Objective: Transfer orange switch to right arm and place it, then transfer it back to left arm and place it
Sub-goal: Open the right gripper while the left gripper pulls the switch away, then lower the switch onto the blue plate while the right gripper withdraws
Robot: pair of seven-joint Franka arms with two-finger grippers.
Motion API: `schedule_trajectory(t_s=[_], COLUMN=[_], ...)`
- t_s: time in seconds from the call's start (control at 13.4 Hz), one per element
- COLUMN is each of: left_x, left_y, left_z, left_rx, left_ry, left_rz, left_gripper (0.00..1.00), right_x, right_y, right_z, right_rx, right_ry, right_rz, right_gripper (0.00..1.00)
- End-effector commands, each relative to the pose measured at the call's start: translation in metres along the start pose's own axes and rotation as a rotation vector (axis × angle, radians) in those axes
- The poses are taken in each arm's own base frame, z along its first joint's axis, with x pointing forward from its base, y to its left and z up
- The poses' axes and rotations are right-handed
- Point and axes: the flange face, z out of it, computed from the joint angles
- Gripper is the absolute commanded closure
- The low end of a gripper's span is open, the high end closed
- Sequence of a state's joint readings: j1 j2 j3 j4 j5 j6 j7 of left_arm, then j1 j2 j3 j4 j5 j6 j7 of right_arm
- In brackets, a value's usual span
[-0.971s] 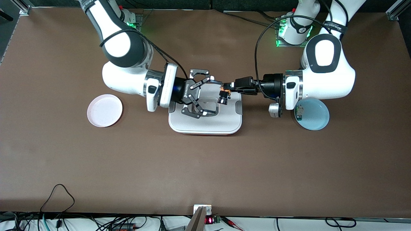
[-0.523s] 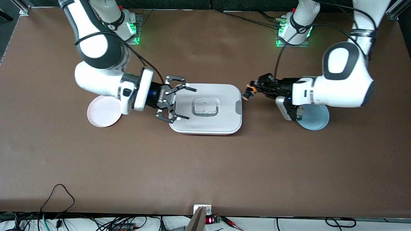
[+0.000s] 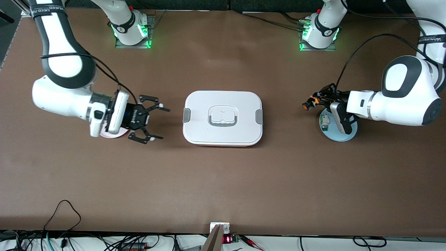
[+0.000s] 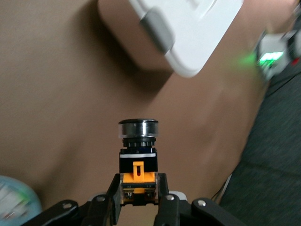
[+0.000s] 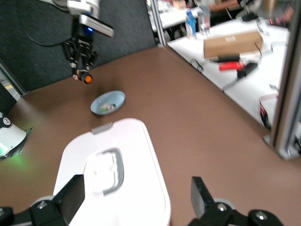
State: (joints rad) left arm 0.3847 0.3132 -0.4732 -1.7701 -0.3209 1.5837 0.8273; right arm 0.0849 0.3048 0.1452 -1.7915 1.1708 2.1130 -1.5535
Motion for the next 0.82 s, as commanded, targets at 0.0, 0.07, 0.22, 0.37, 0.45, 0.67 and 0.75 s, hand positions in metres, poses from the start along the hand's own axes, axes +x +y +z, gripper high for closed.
schedule_trajectory(t_s=[0.0, 0.07, 0.22, 0.37, 0.45, 0.67, 0.75], left_x=[-0.005, -0.009, -0.016, -0.021, -0.033, -0.066, -0.080], left_y=[0.009, 0.009, 0.004, -0.009, -0.025, -0.083, -0.107], left_z=[-0.012, -0.018, -0.029, -0.027, -0.020, -0.004, 0.006], left_rx=[0.128, 0.167, 0.246, 0.270, 0.280, 0.346, 0.355], left_ry=[-0.135, -0.177, -0.259, -0.311, -0.302, -0.278, -0.266], left_rz=[0.150, 0.239, 0.389, 0.531, 0.556, 0.652, 0.672], left_gripper=[0.93, 0.93, 0.93, 0.94, 0.94, 0.94, 0.95], right_x=[-0.001, -0.003, 0.002, -0.008, -0.012, -0.018, -0.019], right_y=[-0.002, 0.000, -0.001, 0.002, 0.003, 0.000, -0.001], right_z=[-0.013, -0.015, -0.024, -0.041, -0.046, -0.051, -0.057], right_rx=[-0.034, -0.071, -0.124, -0.194, -0.241, -0.364, -0.396], right_ry=[-0.068, -0.117, -0.149, -0.277, -0.321, -0.482, -0.525], right_rz=[0.235, 0.311, 0.513, 0.636, 0.728, 0.906, 0.948], right_gripper=[0.00, 0.00, 0.00, 0.00, 0.00, 0.00, 0.00])
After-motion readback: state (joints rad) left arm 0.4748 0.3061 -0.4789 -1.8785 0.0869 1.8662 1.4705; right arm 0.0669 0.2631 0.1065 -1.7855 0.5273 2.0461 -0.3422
